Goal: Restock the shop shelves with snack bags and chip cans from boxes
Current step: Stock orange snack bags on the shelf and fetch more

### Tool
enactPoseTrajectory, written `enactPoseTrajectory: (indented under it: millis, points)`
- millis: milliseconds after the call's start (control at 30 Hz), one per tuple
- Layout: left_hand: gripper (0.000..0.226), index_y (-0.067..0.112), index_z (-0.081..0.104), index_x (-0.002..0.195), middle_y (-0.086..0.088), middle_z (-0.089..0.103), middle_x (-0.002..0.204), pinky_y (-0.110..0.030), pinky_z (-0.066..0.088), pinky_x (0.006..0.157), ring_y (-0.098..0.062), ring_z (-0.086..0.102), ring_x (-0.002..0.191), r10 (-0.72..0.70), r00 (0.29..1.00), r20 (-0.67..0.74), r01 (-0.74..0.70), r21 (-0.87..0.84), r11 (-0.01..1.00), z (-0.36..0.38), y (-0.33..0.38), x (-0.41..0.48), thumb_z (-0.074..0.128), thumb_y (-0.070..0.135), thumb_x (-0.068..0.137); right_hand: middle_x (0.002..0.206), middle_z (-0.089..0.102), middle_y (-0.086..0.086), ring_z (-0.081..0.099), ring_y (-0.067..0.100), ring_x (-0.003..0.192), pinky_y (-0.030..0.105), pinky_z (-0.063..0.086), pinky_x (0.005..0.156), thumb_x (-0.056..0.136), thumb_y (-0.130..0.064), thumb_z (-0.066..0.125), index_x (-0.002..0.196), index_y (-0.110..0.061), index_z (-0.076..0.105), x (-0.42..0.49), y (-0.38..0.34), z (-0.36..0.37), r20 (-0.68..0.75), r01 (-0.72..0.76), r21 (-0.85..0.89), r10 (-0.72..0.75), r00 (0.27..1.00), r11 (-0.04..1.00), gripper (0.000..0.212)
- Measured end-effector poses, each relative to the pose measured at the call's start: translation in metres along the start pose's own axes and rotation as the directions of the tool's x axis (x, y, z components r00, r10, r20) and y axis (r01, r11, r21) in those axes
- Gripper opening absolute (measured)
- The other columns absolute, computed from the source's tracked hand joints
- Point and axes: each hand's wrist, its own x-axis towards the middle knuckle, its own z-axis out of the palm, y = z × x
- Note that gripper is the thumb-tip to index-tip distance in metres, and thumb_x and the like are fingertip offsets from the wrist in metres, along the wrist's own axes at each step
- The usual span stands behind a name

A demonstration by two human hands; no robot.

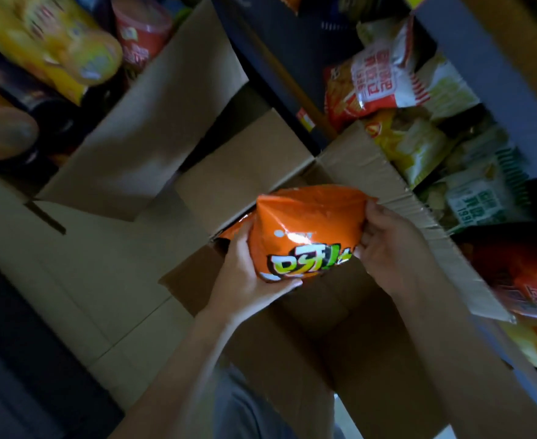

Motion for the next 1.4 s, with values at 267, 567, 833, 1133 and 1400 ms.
enactPoseTrajectory:
  millis: [267, 567, 833, 1133, 1400]
  points:
    - [0.105, 0.019, 0.017, 0.151, 0.02, 0.053, 0.135, -0.03, 0.05, 0.097, -0.011, 0.053, 0.127, 0.004, 0.997, -0.081, -0.017, -0.156, 0.988, -0.041, 0.025, 0.029, 0.081, 0.001, 0.069, 0.126, 0.06, -0.012, 0.054, 0.005, 0.122, 0.028, 0.044, 0.101, 0.077, -0.038, 0.073, 0.131, -0.031, 0.048, 0.038, 0.012, 0.022, 0.18, 0.286, -0.305, -0.24, 0.954, 0.908, 0.059]
    - [0.105, 0.025, 0.019, 0.153, 0.015, 0.054, 0.133, -0.023, 0.055, 0.083, 0.0, 0.058, 0.117, -0.114, 0.956, -0.27, 0.071, -0.166, 0.984, -0.065, -0.017, 0.03, 0.082, 0.011, 0.07, 0.159, 0.013, 0.007, 0.017, 0.027, 0.146, 0.053, 0.023, 0.116, 0.046, -0.038, 0.092, 0.13, -0.068, -0.021, 0.11, 0.136, -0.05, 0.221, 0.169, -0.906, 0.093, 0.971, 0.389, 0.144]
    - [0.104, 0.023, 0.017, 0.153, 0.015, 0.049, 0.137, -0.017, 0.053, 0.083, 0.004, 0.056, 0.118, -0.13, 0.952, -0.275, 0.106, -0.101, 0.989, -0.064, -0.039, 0.02, 0.08, 0.011, 0.07, 0.142, 0.036, 0.0, 0.045, 0.018, 0.128, 0.05, 0.036, 0.11, 0.067, -0.003, 0.083, 0.129, -0.071, -0.01, 0.123, 0.158, -0.05, 0.328, 0.291, -0.829, -0.005, 0.945, 0.477, 0.131]
    - [0.101, 0.026, 0.023, 0.15, 0.019, 0.059, 0.126, -0.028, 0.056, 0.086, -0.001, 0.061, 0.114, -0.15, 0.945, -0.291, 0.113, -0.143, 0.983, -0.065, 0.026, 0.005, 0.083, 0.002, 0.072, 0.127, 0.061, 0.008, 0.057, 0.028, 0.117, 0.027, 0.04, 0.094, 0.09, -0.008, 0.06, 0.145, -0.032, 0.031, 0.028, 0.1, -0.047, 0.174, 0.244, -0.876, -0.2, 0.964, 0.417, 0.066]
    - [0.094, 0.027, 0.019, 0.152, 0.022, 0.052, 0.123, -0.012, 0.053, 0.078, 0.014, 0.059, 0.101, -0.102, 0.905, -0.413, 0.025, -0.187, 0.982, -0.109, 0.201, -0.049, 0.076, 0.007, 0.08, 0.09, 0.061, -0.016, 0.051, -0.008, 0.083, -0.006, 0.032, 0.07, 0.084, -0.002, 0.064, 0.112, -0.027, 0.062, -0.157, -0.062, -0.006, 0.114, 0.367, -0.801, -0.482, 0.869, 0.473, 0.038]
